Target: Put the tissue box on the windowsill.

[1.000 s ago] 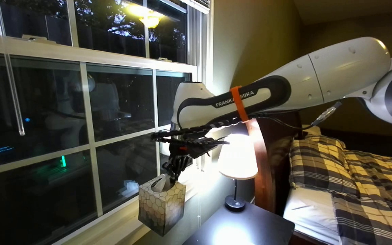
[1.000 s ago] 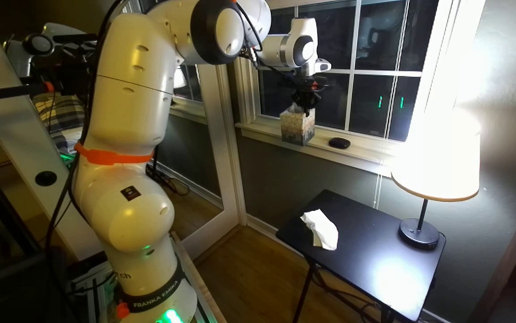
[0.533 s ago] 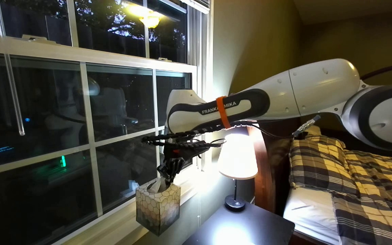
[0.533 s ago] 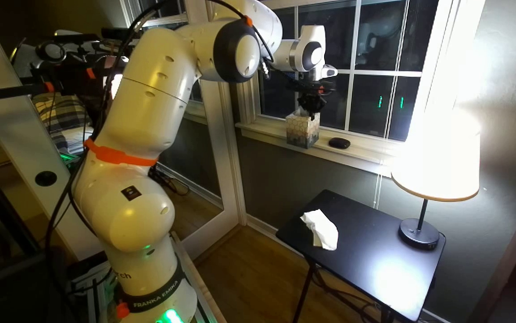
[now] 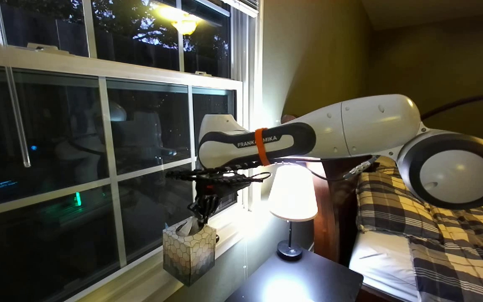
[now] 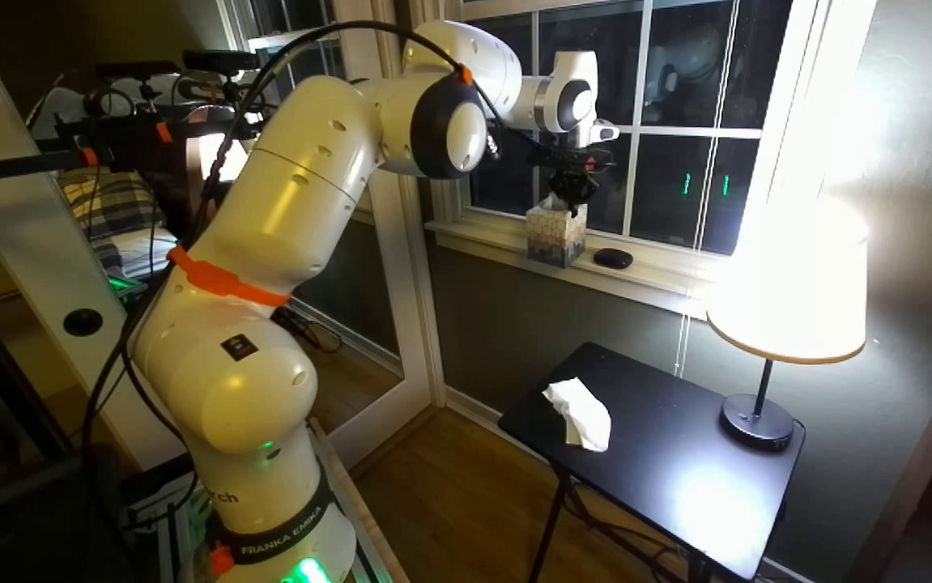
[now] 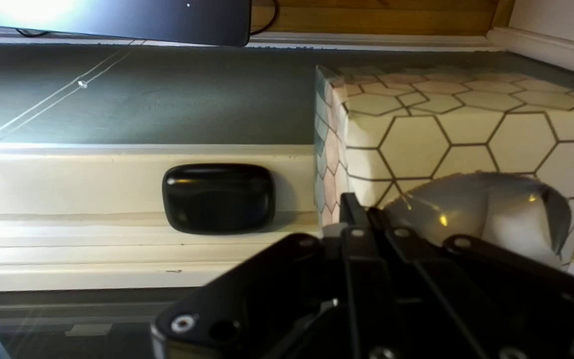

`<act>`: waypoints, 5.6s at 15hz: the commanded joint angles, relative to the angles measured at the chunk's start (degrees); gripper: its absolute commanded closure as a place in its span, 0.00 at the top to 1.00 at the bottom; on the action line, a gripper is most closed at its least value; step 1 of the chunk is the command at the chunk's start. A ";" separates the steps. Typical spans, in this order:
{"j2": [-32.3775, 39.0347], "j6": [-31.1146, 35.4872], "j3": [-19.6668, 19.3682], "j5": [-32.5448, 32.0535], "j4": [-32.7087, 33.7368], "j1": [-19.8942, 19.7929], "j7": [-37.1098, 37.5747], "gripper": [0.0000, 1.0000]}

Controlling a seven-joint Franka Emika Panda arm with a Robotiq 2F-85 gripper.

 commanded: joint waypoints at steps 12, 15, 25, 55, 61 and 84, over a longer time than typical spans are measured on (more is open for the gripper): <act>13.26 -7.08 -3.98 -3.26 20.77 3.45 1.31 0.01; 14.36 -7.39 -4.31 -2.97 22.68 3.73 1.38 0.01; 15.83 -7.71 -4.56 -2.35 25.23 3.79 2.71 0.27; 17.17 -11.62 -3.65 -1.70 27.09 2.91 1.53 0.75; 17.55 -11.77 -3.63 -1.77 27.14 3.05 1.55 0.35; 11.02 -17.15 -7.21 -3.55 10.41 1.46 -0.56 0.01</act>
